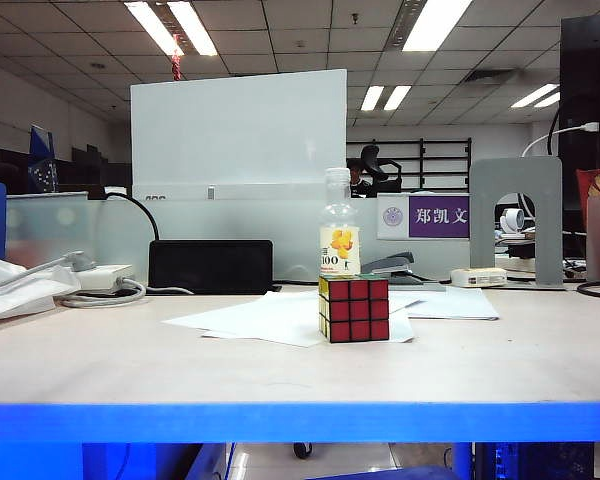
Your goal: Rotate the Rubik's Cube so that the bottom side is facing up.
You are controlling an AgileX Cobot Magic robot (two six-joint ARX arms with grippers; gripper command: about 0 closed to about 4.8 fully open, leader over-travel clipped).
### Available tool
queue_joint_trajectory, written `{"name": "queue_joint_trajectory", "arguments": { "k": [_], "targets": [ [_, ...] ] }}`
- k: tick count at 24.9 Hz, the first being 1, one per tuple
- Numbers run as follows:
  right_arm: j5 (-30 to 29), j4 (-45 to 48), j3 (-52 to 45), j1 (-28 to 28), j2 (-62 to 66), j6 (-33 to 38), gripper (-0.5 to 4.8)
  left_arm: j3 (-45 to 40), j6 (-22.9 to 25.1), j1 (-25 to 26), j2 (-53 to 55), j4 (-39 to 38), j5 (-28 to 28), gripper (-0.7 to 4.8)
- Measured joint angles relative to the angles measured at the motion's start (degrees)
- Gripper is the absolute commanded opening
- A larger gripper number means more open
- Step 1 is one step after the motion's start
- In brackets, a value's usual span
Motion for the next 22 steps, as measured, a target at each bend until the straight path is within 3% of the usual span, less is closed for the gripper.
{"name": "queue_joint_trajectory", "arguments": {
  "k": [3,8,14,16,19,22],
  "targets": [
    [-2.4,0.4,1.7,0.0,0.0,0.5,-0.05,3.8,-0.7,-0.9,5.6,0.3,1.7,1.93],
    [-4.7,-0.2,4.2,0.0,0.0,5.0,-0.05,11.3,-0.4,-4.9,22.0,6.0,5.1,1.93],
    [-11.0,-0.4,10.6,0.0,5.4,11.6,-0.05,30.3,5.5,-15.3,51.4,8.1,19.6,1.93],
    [-14.1,-0.6,13.9,0.0,8.1,12.2,0.06,36.4,6.5,-17.7,59.3,6.5,24.9,1.93],
    [-19.0,-0.2,20.2,-0.1,12.5,12.5,0.64,45.1,7.2,-19.6,68.3,3.4,30.6,1.93],
    [-24.6,0.5,25.9,-0.2,16.1,13.2,0.64,54.1,10.8,-20.3,75.1,-3.3,34.5,1.93]
  ]
}}
